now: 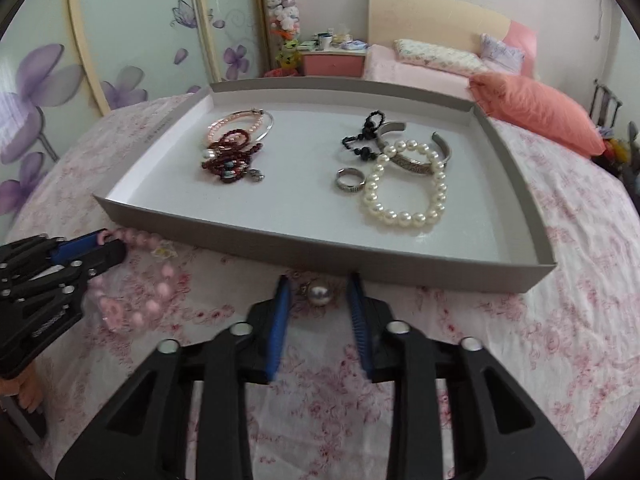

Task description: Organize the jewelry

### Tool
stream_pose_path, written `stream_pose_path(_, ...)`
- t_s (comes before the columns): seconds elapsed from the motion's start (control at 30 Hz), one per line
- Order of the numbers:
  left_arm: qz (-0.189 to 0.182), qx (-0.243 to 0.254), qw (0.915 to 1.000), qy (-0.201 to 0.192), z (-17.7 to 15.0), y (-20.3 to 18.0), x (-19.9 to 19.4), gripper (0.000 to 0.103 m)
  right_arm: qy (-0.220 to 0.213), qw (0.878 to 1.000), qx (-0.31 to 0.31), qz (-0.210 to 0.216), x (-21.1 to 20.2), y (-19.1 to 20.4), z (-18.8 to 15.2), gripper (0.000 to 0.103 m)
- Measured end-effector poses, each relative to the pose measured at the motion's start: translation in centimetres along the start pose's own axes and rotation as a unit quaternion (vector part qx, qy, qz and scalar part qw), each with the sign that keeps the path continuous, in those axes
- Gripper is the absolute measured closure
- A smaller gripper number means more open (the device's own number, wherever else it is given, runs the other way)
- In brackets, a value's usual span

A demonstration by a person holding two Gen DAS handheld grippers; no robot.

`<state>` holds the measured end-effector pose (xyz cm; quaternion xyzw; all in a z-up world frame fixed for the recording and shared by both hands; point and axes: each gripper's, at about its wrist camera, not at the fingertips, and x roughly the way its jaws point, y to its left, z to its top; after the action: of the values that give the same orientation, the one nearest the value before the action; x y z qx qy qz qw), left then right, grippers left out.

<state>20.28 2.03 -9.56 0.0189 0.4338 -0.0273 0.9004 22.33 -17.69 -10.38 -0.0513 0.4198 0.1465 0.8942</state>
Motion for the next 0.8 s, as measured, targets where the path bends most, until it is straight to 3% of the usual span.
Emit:
stream_pose_path(0.13, 0.000, 0.000, 1.0000, 0.000, 0.0, -0.2, 0.1, 0.081, -0.001, 1.000, 0.002, -0.008, -0.5, -0.4, -0.6, 0.087)
stream_pose_path(0.37, 0.000, -0.001, 1.0000, 0.000, 0.1, -0.5, 0.2, 0.081, -0.001, 0.997, 0.050, -0.052, -1.6, -4.6, -1.8, 0.087)
stream_pose_path(0.8, 0.001, 0.000, 1.0000, 0.000, 0.1, -0.4, 0.1, 0.081, 0.001, 0.997, 0.057, -0.056, -1.6, -5.2, -1.9, 0.087)
